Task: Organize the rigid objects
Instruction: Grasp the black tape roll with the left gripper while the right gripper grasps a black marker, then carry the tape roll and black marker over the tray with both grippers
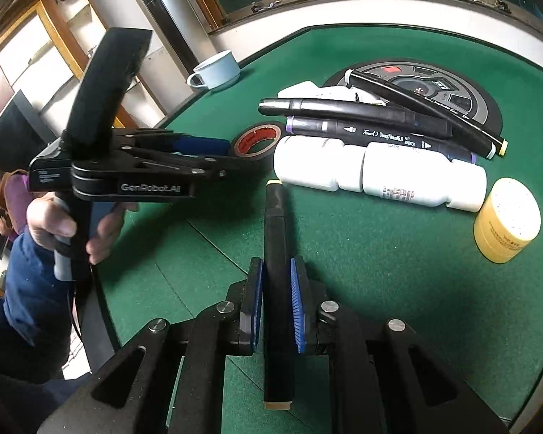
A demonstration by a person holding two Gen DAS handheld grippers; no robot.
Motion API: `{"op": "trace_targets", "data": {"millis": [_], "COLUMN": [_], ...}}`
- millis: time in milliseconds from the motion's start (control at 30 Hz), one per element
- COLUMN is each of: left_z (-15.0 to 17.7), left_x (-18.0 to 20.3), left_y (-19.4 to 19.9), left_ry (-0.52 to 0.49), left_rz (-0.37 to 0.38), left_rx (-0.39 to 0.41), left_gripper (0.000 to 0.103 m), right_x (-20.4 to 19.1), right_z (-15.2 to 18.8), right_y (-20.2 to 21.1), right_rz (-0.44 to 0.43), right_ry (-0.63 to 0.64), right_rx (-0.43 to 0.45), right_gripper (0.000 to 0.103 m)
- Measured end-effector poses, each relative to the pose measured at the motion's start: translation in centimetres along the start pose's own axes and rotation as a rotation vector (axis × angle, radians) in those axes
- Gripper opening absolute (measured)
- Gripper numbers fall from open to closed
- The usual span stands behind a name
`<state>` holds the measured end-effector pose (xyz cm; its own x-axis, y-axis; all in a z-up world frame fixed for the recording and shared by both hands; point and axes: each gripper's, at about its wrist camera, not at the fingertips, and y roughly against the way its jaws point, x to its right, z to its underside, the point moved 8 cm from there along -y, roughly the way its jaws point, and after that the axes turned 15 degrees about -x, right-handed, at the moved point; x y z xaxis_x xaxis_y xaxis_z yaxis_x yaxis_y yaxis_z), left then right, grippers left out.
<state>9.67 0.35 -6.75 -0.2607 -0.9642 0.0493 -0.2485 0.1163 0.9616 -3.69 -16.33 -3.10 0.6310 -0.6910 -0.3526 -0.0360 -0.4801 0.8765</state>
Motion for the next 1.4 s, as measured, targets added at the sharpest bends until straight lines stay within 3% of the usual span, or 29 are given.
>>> {"op": "trace_targets", "data": {"millis": [133,433,633,1400], "left_z": [-1.4,-0.3,2.2,3.3], "left_x": [-0.1,-0.2,-0.3,-0.4], "left_y": [-0.7,0.0,1.4,3.1], "left_ry": [0.003,0.093,0.162,0.185], "left_rz": [-0.037,-0.053,0.049,0.060], "left_rx": [0.016,0.083,0.102,0.131], "left_gripper": [0.066,0.061,0.061,0.061], "right_x": [0.1,0.3,-0.2,-0.7], "right_z": [-0.1,-0.1,0.3,0.1], "right_y": [-0.1,0.1,0.9,-0.6], "right_rz": [-0.011,-0.032,-0.099,-0.015], "right_ry": [-0.002,-0.015,-0.010,0.037], "right_rx": [0.000,0.003,0.025,-0.019], "right_gripper": [0.013,0.013,0.013,0.014]}}
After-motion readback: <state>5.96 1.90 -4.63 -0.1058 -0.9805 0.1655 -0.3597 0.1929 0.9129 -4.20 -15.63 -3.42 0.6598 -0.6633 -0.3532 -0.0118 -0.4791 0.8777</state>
